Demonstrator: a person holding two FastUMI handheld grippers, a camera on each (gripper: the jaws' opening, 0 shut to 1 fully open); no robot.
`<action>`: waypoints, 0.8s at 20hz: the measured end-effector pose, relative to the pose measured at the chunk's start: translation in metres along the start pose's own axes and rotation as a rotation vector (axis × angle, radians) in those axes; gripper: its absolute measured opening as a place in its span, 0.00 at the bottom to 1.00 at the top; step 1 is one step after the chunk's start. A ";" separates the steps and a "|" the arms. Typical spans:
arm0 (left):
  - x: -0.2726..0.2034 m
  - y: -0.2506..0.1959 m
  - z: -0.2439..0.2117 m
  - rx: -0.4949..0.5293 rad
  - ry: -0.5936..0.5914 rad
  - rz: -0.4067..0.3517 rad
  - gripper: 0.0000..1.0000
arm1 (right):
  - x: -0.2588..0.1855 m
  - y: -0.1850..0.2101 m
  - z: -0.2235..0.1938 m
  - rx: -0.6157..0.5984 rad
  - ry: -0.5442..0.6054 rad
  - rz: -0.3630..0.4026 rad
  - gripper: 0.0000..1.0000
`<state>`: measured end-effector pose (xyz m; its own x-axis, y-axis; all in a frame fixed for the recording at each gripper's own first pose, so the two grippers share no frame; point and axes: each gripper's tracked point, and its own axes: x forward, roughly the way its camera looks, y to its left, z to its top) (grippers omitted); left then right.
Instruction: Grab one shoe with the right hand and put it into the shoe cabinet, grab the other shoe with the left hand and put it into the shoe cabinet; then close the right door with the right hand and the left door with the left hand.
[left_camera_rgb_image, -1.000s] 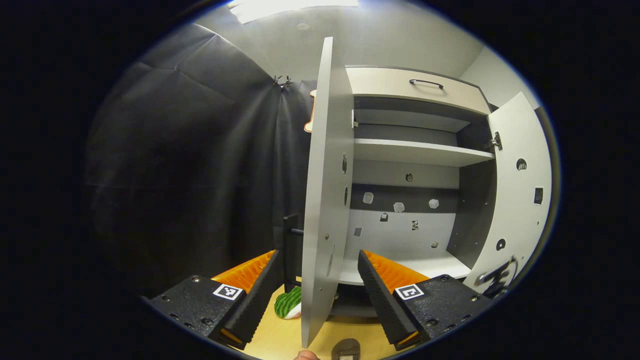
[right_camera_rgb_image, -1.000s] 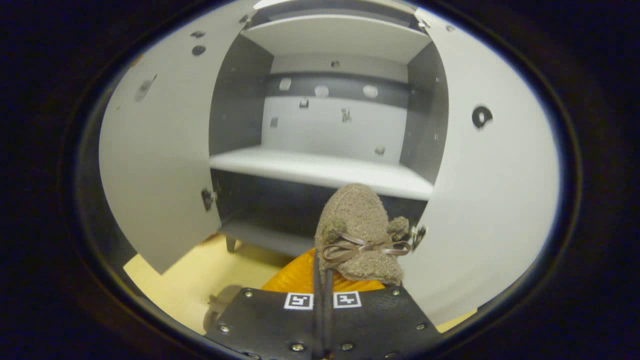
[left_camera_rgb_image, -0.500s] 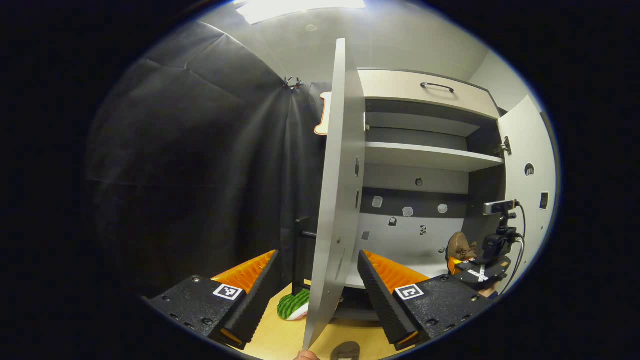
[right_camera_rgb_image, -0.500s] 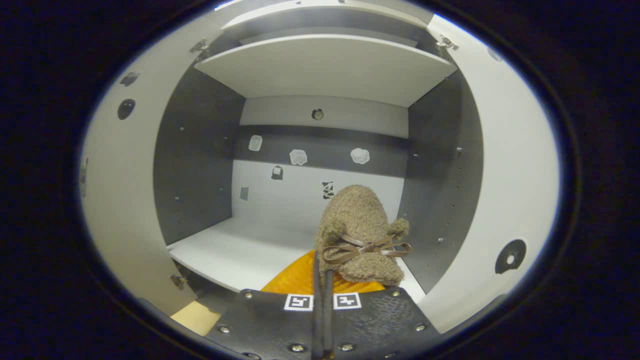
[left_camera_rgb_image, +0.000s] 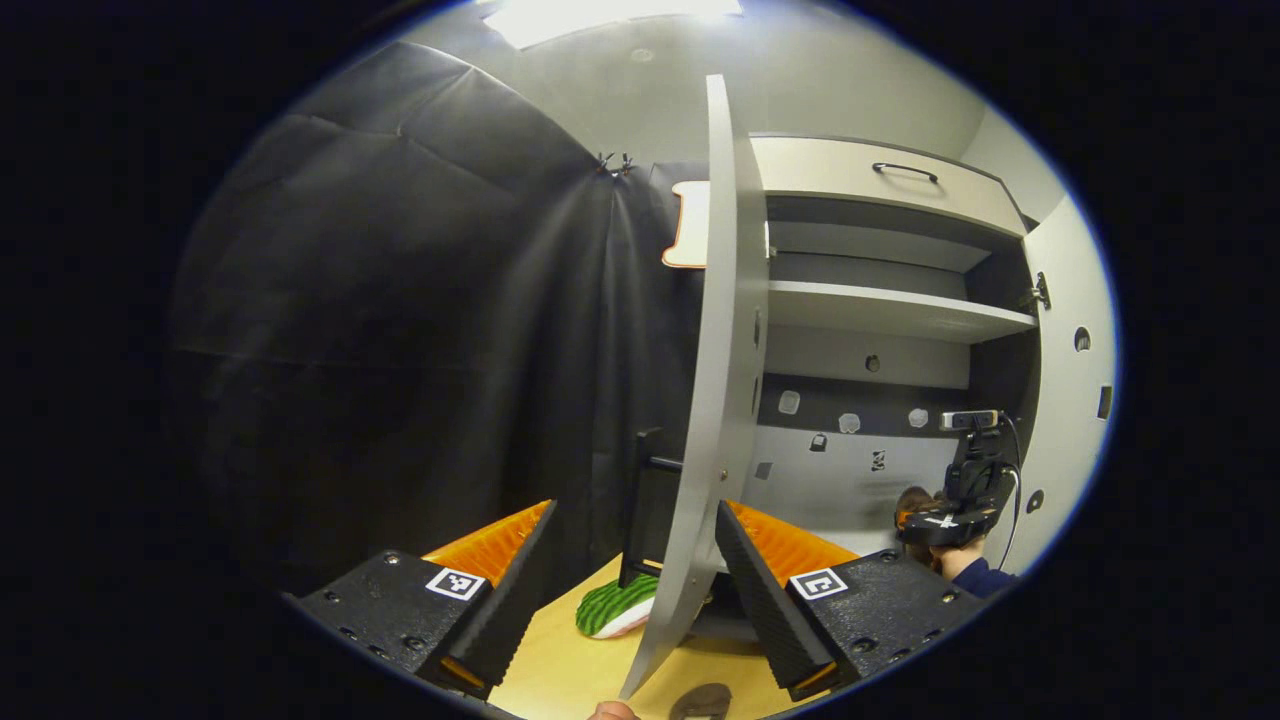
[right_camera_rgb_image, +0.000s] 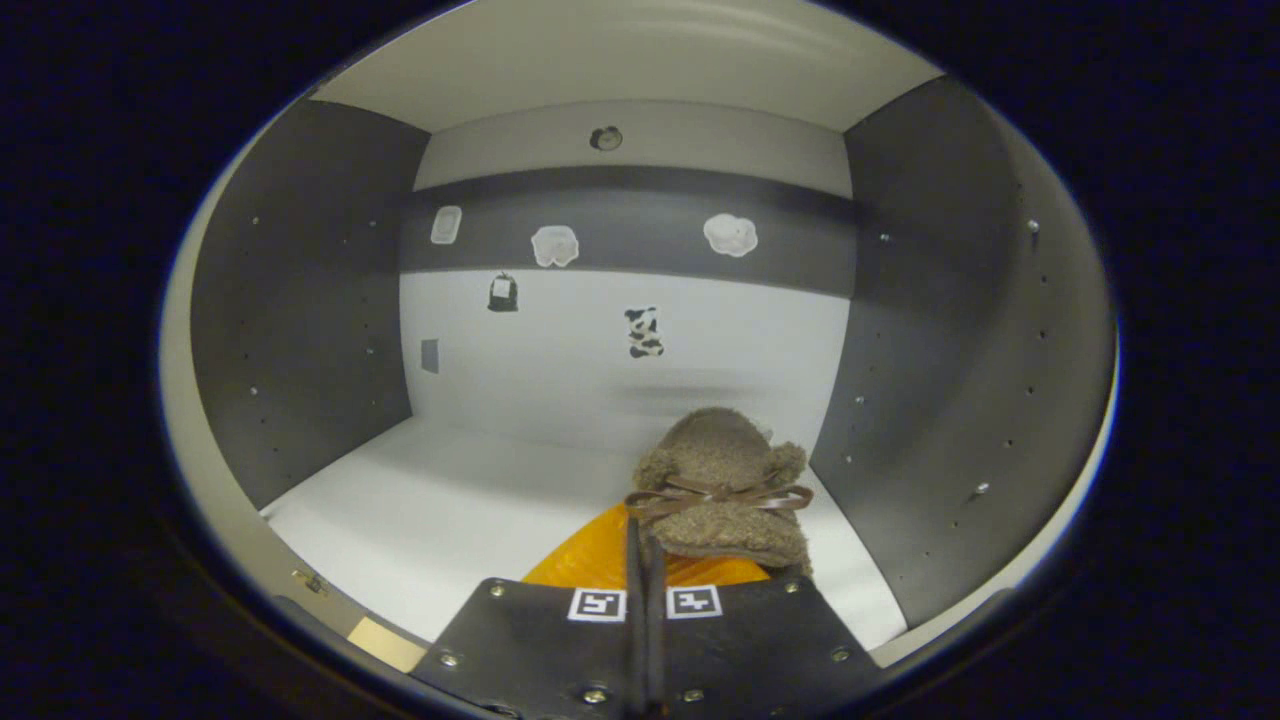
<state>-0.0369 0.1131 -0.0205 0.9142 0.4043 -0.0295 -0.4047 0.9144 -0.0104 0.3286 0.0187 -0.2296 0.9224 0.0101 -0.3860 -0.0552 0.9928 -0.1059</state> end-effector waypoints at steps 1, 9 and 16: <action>-0.001 0.002 0.000 0.002 0.001 0.006 0.92 | 0.005 0.002 -0.004 0.003 0.012 0.002 0.00; 0.000 -0.006 -0.001 0.007 0.005 -0.006 0.96 | 0.016 -0.002 -0.014 0.074 0.093 -0.008 0.01; -0.004 -0.026 -0.005 0.003 0.018 -0.071 0.97 | -0.001 0.000 -0.009 0.170 0.149 0.034 0.60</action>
<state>-0.0295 0.0873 -0.0247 0.9399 0.3382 -0.0467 -0.3390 0.9407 -0.0101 0.3238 0.0180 -0.2375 0.8538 0.0390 -0.5191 -0.0088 0.9981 0.0605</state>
